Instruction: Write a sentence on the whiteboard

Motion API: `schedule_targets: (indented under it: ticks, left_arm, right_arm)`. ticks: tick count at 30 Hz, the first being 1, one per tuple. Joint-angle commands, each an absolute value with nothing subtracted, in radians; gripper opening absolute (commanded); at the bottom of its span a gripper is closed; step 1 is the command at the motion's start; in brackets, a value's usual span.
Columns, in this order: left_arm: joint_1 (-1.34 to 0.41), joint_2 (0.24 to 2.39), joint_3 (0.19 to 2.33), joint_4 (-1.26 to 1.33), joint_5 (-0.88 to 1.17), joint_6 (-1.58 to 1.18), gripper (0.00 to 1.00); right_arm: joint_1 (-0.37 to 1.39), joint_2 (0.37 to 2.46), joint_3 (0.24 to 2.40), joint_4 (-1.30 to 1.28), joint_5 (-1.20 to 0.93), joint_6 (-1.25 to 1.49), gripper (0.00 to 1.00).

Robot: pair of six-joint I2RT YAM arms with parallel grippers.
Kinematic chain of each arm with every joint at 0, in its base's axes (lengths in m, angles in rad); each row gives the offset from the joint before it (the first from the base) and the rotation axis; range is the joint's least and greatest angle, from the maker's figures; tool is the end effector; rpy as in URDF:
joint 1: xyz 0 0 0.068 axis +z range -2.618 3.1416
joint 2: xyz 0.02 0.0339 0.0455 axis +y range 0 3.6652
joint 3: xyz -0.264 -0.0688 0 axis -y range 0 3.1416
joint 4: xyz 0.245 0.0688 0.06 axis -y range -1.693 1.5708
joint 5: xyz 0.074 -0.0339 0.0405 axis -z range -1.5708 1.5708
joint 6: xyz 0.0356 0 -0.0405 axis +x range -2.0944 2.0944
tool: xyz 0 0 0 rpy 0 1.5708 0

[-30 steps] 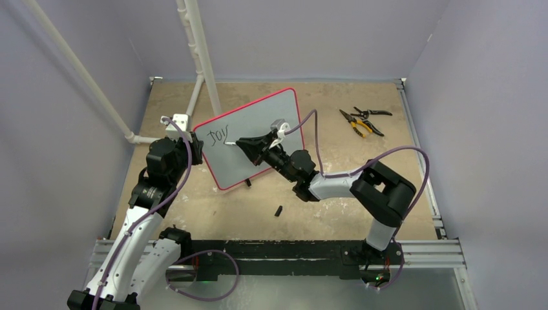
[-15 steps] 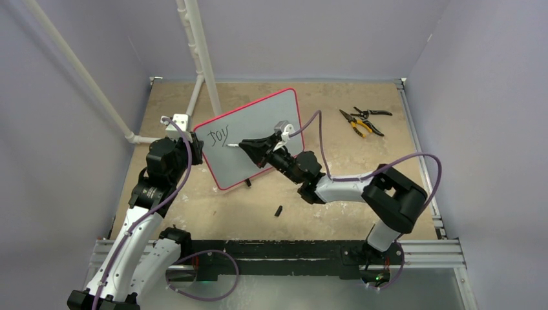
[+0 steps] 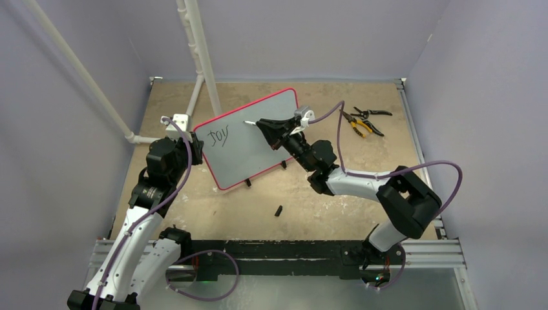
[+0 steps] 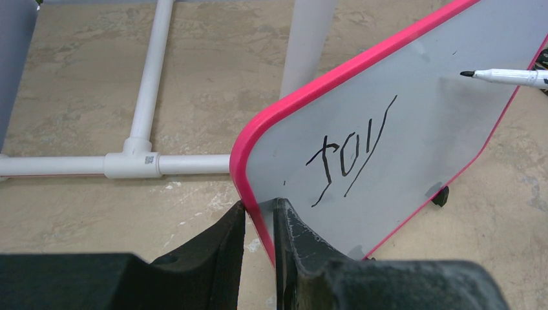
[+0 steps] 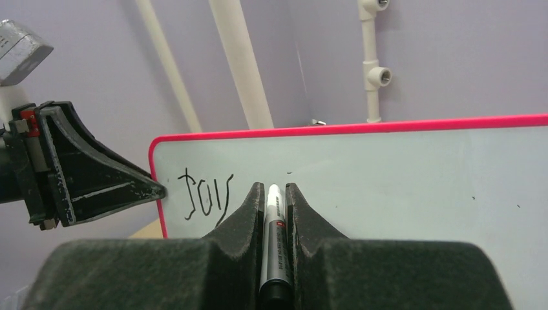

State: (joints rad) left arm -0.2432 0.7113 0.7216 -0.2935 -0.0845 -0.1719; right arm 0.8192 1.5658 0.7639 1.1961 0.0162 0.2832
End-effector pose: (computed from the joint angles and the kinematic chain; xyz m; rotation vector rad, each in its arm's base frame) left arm 0.1652 -0.0379 0.3178 0.0073 1.8582 -0.2104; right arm 0.2280 0.2432 0.2852 -0.3115 1.1909 0.9578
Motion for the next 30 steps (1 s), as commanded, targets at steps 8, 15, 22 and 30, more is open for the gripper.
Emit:
schedule_targets:
  ticks: [8,15,22,30]
  left_arm:
    - [-0.242,0.717,0.734,-0.256,-0.074,-0.166,0.21]
    - [-0.242,0.718,0.734,-0.256,-0.074,-0.166,0.21]
    - [-0.242,0.717,0.733,-0.256,-0.074,-0.166,0.21]
    - [-0.242,0.716,0.734,-0.255,-0.074,-0.166,0.21]
  right_arm:
    - [0.813,1.595,0.832,1.224,-0.029,0.277,0.0]
    - [0.813,1.614,0.85,1.208,-0.026,0.279,0.0]
    - [0.813,1.617,0.83,1.187,-0.003,0.282,0.0]
    - [0.813,1.621,0.786,1.191,0.017,0.304,0.0]
